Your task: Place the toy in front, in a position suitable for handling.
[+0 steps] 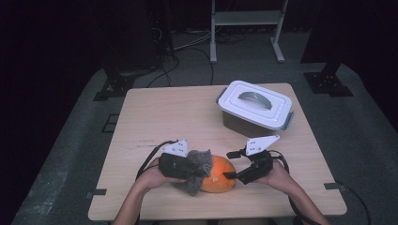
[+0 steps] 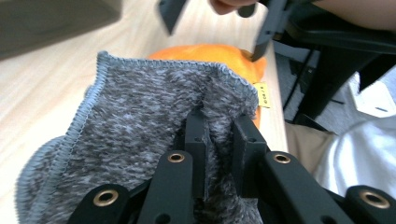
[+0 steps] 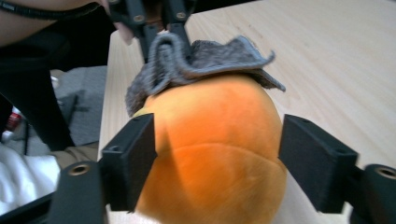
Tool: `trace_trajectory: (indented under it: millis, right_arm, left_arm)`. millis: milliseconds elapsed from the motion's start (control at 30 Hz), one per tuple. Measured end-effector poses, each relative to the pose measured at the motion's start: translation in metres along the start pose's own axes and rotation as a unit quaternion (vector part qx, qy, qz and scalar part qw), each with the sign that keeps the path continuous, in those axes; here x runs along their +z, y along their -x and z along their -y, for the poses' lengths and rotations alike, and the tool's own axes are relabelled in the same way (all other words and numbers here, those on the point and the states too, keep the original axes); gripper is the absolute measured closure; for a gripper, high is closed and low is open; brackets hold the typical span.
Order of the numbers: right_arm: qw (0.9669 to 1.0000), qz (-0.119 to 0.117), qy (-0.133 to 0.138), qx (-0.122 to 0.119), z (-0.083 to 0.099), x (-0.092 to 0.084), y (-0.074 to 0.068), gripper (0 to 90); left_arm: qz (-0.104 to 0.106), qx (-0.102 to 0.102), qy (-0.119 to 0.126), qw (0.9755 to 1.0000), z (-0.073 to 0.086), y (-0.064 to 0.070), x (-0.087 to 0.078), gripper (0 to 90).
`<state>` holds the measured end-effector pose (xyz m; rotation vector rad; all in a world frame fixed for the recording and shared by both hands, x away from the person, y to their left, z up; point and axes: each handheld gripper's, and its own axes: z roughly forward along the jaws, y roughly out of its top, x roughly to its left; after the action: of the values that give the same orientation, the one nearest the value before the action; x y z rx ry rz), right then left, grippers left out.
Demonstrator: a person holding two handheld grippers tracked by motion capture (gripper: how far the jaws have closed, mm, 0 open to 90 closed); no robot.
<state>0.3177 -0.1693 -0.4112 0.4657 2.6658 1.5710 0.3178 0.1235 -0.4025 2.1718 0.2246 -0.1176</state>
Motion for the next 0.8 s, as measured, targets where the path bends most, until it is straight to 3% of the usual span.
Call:
trace_trajectory:
  millis: [33,133,167,200,233,300,367,467,567,633,667,700,767,800]
  right_arm:
    - [0.9996,-0.018,-0.013,0.017,0.003,0.009,0.003,21.6]
    - [0.9990,-0.031,-0.020,0.027,0.008,0.018,0.003,21.7]
    - [0.9986,-0.034,-0.016,0.038,0.012,0.021,0.004,28.5]
    - [0.9986,-0.034,-0.016,0.038,0.012,0.021,0.004,28.5]
    - [0.9986,-0.032,-0.018,0.039,0.012,0.020,0.004,34.5]
    - [0.9996,-0.012,-0.026,0.008,0.009,0.018,0.000,51.1]
    - [0.9986,0.014,-0.030,-0.040,0.004,0.016,-0.007,61.0]
    - [0.9981,0.014,-0.025,-0.054,0.002,0.014,-0.004,61.1]
    - [0.9945,0.027,-0.018,-0.100,-0.006,0.009,0.001,60.5]
    - [0.9937,0.031,-0.022,-0.106,-0.007,0.009,0.002,60.2]
    - [0.9934,0.026,-0.024,-0.109,-0.007,0.010,0.003,59.6]
    - [0.9941,0.019,-0.024,-0.104,-0.003,0.012,0.005,59.4]
    - [0.9942,0.018,-0.024,-0.103,0.000,0.012,0.006,59.5]
    - [0.9949,0.016,-0.023,-0.097,0.007,0.010,0.009,59.7]
  left_arm:
    - [0.011,0.002,-0.009,0.9999,0.001,0.002,0.002,78.6]
    - [0.010,0.005,-0.010,0.9999,0.001,0.003,0.001,78.2]
    - [0.007,0.003,-0.003,1.0000,0.001,0.003,-0.002,78.2]
    - [0.004,0.000,0.006,1.0000,0.002,0.002,-0.004,78.2]
    - [0.002,-0.001,0.008,1.0000,0.001,0.001,-0.004,78.2]
    - [0.000,-0.001,0.010,1.0000,0.001,0.001,-0.002,78.3]
    - [-0.005,0.001,0.017,0.9998,-0.002,0.000,-0.003,78.6]
    - [-0.008,0.001,0.023,0.9997,-0.005,-0.001,-0.006,78.7]
    - [-0.020,0.001,0.040,0.9990,-0.010,-0.002,-0.009,78.7]
    - [-0.026,-0.001,0.053,0.9983,-0.013,-0.004,-0.009,78.7]
    - [-0.030,0.001,0.044,0.9986,-0.013,-0.005,-0.007,78.7]
    - [-0.035,0.002,0.018,0.9992,-0.010,-0.007,-0.001,78.7]
    - [-0.035,0.001,0.012,0.9993,-0.006,-0.008,0.002,78.7]
    - [-0.034,-0.010,0.016,0.9992,0.002,-0.012,0.004,79.1]
